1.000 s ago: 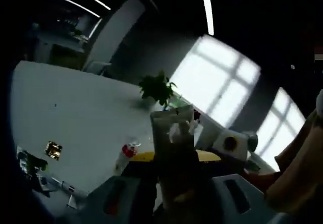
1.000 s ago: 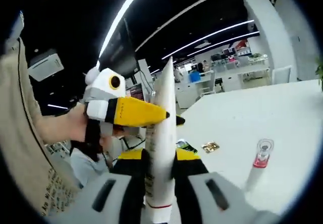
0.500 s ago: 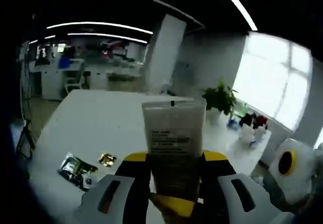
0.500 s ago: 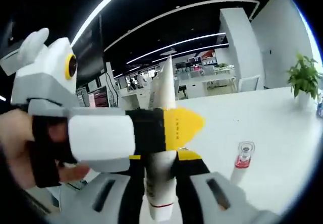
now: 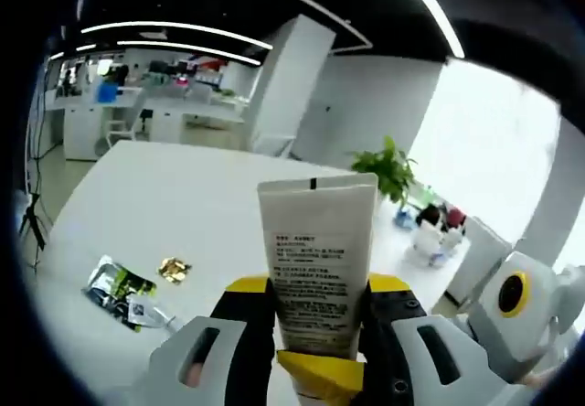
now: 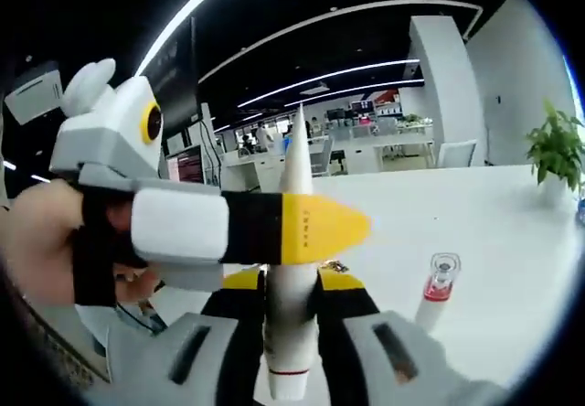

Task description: Arrange the skincare products in the storage area until every visible bottle or jar stands upright without overlapping.

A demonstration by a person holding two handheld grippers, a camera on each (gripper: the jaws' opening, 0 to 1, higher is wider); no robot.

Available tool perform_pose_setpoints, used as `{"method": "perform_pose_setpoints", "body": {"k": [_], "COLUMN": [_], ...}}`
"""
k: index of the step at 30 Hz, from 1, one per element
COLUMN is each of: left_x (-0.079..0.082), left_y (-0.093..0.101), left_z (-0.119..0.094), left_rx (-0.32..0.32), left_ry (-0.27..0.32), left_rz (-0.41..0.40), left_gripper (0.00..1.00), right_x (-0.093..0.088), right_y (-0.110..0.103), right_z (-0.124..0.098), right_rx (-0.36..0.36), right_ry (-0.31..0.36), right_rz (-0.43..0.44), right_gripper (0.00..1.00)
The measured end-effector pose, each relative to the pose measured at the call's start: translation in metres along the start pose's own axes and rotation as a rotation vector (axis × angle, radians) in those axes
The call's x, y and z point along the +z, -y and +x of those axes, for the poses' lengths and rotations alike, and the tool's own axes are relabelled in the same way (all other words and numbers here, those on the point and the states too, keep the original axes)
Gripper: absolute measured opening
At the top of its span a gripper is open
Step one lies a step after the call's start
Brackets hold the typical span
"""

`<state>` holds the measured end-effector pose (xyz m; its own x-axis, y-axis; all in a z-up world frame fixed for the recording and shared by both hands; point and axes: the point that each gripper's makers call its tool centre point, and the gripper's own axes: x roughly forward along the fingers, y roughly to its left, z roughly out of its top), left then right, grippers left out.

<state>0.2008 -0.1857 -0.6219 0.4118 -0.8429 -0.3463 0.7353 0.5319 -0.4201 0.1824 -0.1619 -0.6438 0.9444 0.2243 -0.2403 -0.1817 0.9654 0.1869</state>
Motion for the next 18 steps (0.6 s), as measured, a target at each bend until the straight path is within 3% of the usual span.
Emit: {"method": "perform_pose_setpoints", "body": {"k": [3,4,7,10,11,13,16,18], "left_x": [-0.007,-0.009,-0.009,-0.005,-0.006,0.000,0.005,0.006], "left_y": [-0.001,0.000,0.008,0.020,0.030,0.042,0.057,0.068], "left_z": [-0.004,-0.006,-0.012,-0.017,-0.020,-0.025,-0.032,-0.040], "left_rx": [-0.028,-0.054,-0.152,-0.259,-0.342,-0.426,-0.537,-0.621], "left_ry": [-0.017,-0.022,-0.033,-0.032,-0.048,-0.041,-0.053,-0.068], "left_rz": [-0.033,-0.050,-0.060,-0.036,-0.019,-0.034,0.043,0.065], "left_gripper": [0.33,0.33,0.33,0.33,0.33,0.33,0.33,0.33], "right_x": [-0.005,-0.003,0.003,0.017,0.024,0.029,0.036,0.040], "right_y": [-0.007,-0.008,-0.008,-0.011,-0.012,-0.018,-0.031,-0.040], "right_z": [-0.003,-0.006,-0.012,-0.022,-0.024,-0.030,-0.039,-0.045], "right_rx": [0.080,0.113,0.185,0.300,0.329,0.397,0.504,0.589], "right_ry": [0.005,0.028,0.059,0.088,0.112,0.099,0.079,0.056], "right_rz": [0.022,0.078,0.100,0.154,0.177,0.135,0.089,0.123], "right_gripper": [0.21,0.22,0.24,0.25,0.26,0.29,0.31,0.33]}}
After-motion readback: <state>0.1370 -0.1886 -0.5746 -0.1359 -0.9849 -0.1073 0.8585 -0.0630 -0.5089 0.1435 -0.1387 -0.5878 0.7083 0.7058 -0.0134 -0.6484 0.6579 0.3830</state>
